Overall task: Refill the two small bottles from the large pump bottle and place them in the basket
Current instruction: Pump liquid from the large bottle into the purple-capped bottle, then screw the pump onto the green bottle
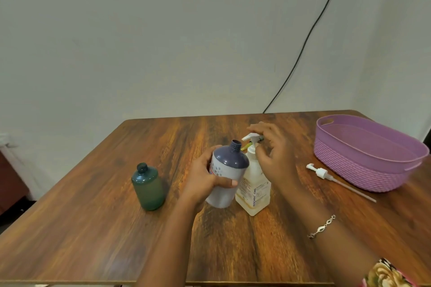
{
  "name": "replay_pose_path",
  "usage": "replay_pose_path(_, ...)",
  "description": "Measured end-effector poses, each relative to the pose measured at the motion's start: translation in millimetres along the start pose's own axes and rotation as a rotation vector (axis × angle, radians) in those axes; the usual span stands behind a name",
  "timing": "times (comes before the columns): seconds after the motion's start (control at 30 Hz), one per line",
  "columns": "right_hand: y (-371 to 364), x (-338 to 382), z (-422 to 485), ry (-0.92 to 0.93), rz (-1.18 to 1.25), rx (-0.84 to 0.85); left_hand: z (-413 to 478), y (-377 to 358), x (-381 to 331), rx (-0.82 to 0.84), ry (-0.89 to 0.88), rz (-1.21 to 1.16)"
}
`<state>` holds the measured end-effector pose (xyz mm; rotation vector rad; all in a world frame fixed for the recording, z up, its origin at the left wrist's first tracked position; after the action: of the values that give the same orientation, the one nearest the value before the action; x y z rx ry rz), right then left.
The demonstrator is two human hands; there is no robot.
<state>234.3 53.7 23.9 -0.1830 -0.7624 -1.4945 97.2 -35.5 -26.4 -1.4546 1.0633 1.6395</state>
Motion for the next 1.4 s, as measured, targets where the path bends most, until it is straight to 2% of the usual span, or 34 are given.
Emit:
replay_pose_path(0.3,5.9,26.2,-12.0,0.075,0.053,-0.089,-12.8,3.1,4.3,-0.022,-0.004,-0.074)
replay_pose_path(0.53,-16.4,49.5,-37.6,0.085,0.164,0.024,-20.7,18.6,6.0,-0.053,-0.034,-0.106)
replay_pose_path(0.87,-76.3,36.2,-65.2,-0.187,0.263,0.212,-30.3,50.0,23.8,-0.109,-0.054,-0.133)
replay_pose_path(1.0,-99.0,27.3,-66.3,-0.363,0.461,0.329,-31.0,62.4,30.6,-0.146,-0.052,-0.134)
replay_pose_path(1.17,-116.8,17.8,-59.1,-0.391,0.479,0.314,-21.1,72.7,36.4,-0.185,-0.042,-0.112)
replay_pose_path(1.4,-136.5,-5.3,-48.8,-0.386,0.4,0.283,0.7,80.0,46.4,-0.276,-0.03,0.09)
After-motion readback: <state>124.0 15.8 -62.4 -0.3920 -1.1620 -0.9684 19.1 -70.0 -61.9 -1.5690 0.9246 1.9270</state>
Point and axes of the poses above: each hand's wrist, its own z-axis towards the middle knuckle, its own y-axis out of the back of the hand, x = y × z, the point moved 5 cm from there along z, towards the middle knuckle, and after that the axes turned 5 degrees about y, right-handed, at the moved point
